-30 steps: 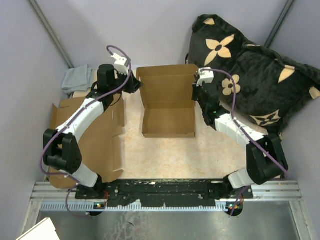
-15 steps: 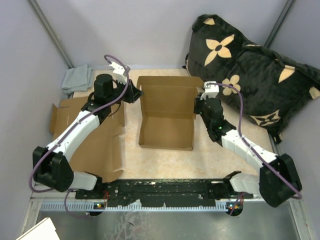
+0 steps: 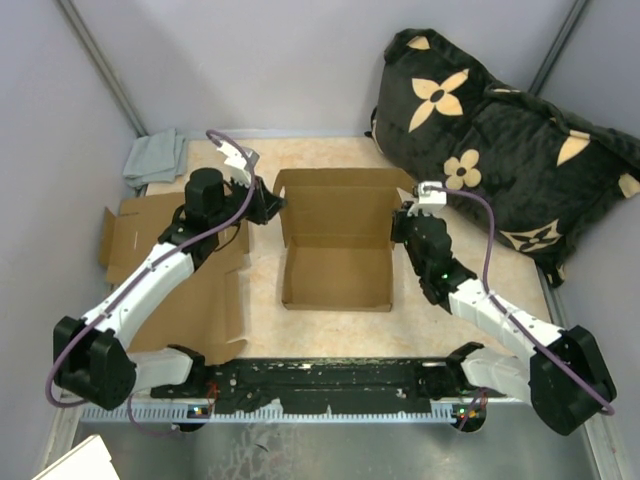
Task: Fold the paper box
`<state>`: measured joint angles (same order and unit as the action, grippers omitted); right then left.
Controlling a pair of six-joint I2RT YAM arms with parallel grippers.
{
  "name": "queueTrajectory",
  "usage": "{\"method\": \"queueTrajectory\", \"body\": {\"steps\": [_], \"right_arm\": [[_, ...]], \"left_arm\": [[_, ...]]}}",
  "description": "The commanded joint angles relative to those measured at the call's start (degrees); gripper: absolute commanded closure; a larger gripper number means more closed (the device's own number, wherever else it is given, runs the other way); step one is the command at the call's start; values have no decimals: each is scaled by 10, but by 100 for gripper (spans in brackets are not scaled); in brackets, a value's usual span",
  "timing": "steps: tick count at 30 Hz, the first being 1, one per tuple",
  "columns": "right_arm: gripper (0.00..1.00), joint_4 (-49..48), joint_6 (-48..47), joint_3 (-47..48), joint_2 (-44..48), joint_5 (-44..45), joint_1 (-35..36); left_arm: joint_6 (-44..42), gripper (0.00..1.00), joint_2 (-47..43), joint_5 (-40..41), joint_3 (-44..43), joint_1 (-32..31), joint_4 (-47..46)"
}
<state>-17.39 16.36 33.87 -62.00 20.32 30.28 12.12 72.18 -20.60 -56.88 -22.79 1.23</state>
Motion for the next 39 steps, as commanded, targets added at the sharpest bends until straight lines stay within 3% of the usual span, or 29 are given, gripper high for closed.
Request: {"method": "queueTrajectory", "body": {"steps": [1,7,14,20,25,30,39], "right_arm": [[92,-163,1,-48,29,29,21],[80,-243,1,-129,30,79,68],[78,-245,24,-183,52,127,124],[72,-131,73,-196,93,141,149],[73,-47,112,-219,162,143,153],[77,-34,99,-208,179,163,154],[78,37,77,-72,73,181,153]], "left_arm": [[4,82,-54,8,63,-20,-76],[14,81,-122,47,190,-42,-190],[60,80,-172,55,248,-55,-181],[104,80,-216,63,296,-68,-132],[170,80,-276,60,352,-70,-121],[182,80,-288,62,323,-70,-117],[150,80,-196,72,194,-70,-69]]}}
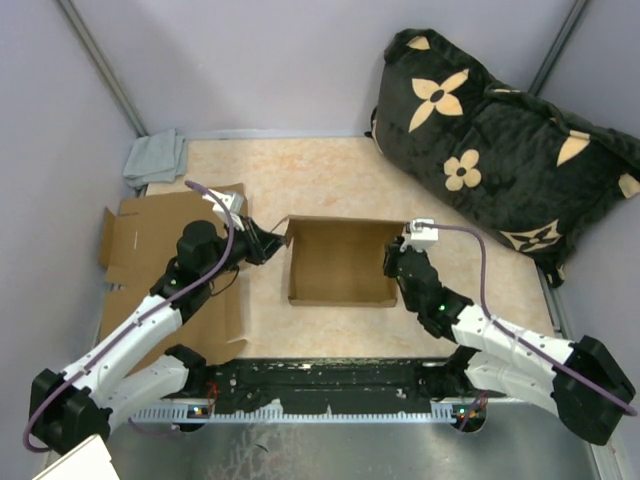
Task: Fold the paper box
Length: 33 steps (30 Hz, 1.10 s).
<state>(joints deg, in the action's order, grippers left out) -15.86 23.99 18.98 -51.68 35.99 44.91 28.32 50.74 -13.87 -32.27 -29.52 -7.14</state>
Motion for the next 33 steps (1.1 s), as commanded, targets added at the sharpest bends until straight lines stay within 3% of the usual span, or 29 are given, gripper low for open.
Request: {"method": "queueTrajectory", "body": {"steps": [1,13,22,24,26,29,31,33], "right_arm": [[78,34,4,94,-38,27,7],[75,134,-4,240,-113,41,7],[80,79,13,161,-90,2,7],[76,78,12,153,-83,-6,7],[64,85,0,153,-70,-8,7],[42,117,-29,172,-44,13,-4],[31,143,-49,201,-46,-47,-54],[28,173,-61,245,-81,-158,-139]], "left_arm": [[-13,81,24,12,-63,-2,22],[2,80,60,53,-135,-2,58],[-9,80,43,44,-71,-2,40],[-17,78,43,47,-70,-2,43],[-28,66,44,73,-75,-2,64],[-30,37,49,144,-88,3,120],[-31,28,64,147,-96,25,148],[-27,26,94,88,-104,66,149]]}}
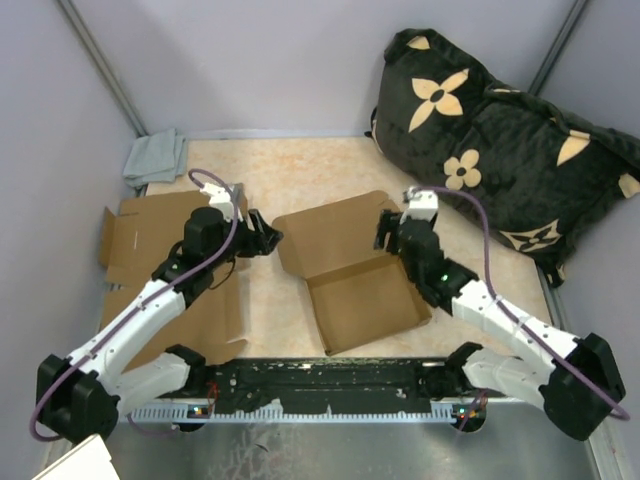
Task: Fold the paper box
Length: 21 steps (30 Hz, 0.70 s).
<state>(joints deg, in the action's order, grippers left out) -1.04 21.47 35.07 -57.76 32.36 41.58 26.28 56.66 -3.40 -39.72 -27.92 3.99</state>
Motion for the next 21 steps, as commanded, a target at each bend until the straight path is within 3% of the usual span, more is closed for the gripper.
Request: {"method": "queueTrajectory", "body": {"steps": [1,4,9,21], "right_arm": [[27,44,-48,127,-51,-183,-143],[22,151,-92,254,-169,-263,-208],[23,259,-125,416,-322,-291,-228],[25,174,-108,370,-317,-293,-230]], "left_arm": [[-1,26,55,-60,-35,74,35],[8,29,149,-177,-66,132,39],[-8,37,260,-284,-134,142,79],[-50,40,349,-271,-180,142,131]]}}
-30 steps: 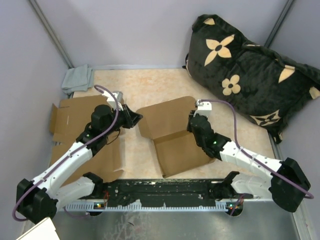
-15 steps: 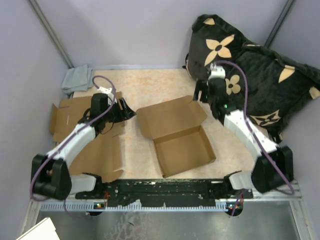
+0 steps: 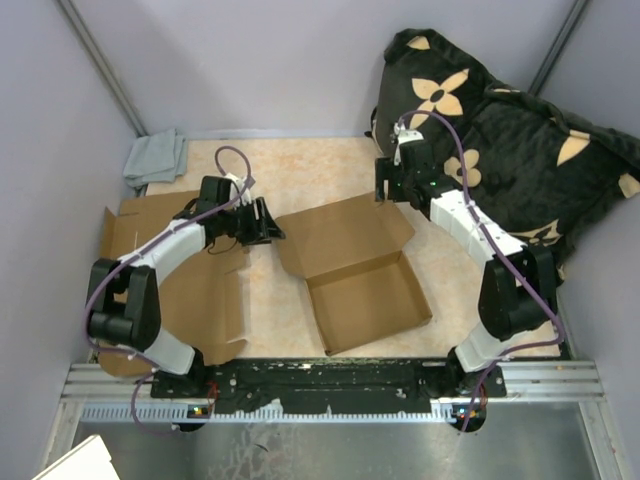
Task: Fold the paper box
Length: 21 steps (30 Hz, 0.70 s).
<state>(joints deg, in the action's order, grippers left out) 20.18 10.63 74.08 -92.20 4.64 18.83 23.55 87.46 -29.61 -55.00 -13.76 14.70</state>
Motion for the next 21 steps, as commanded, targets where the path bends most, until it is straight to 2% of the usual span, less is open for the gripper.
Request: {"method": "queueTrajectory", "body": {"steps": [1,11,16,17,21], "right_arm": [[25,-46,4,-32,35,-24,-3],[27,-94,15,-115,109,-44,-3],[27,-97,17,-130,118,-54,-3],[27,-98,17,-132,119,-54,-3],[27,-90,17,-131,120,-53,-3]], "left_arm": [[-24,40,52,-8,-32,0,24],[-5,42,89,4,-37,0,0],[15,47,111,2,-56,-2,-22],[15,50,120,1,-64,-3,-19],[4,90,138,3,-98,-6,-15]]}}
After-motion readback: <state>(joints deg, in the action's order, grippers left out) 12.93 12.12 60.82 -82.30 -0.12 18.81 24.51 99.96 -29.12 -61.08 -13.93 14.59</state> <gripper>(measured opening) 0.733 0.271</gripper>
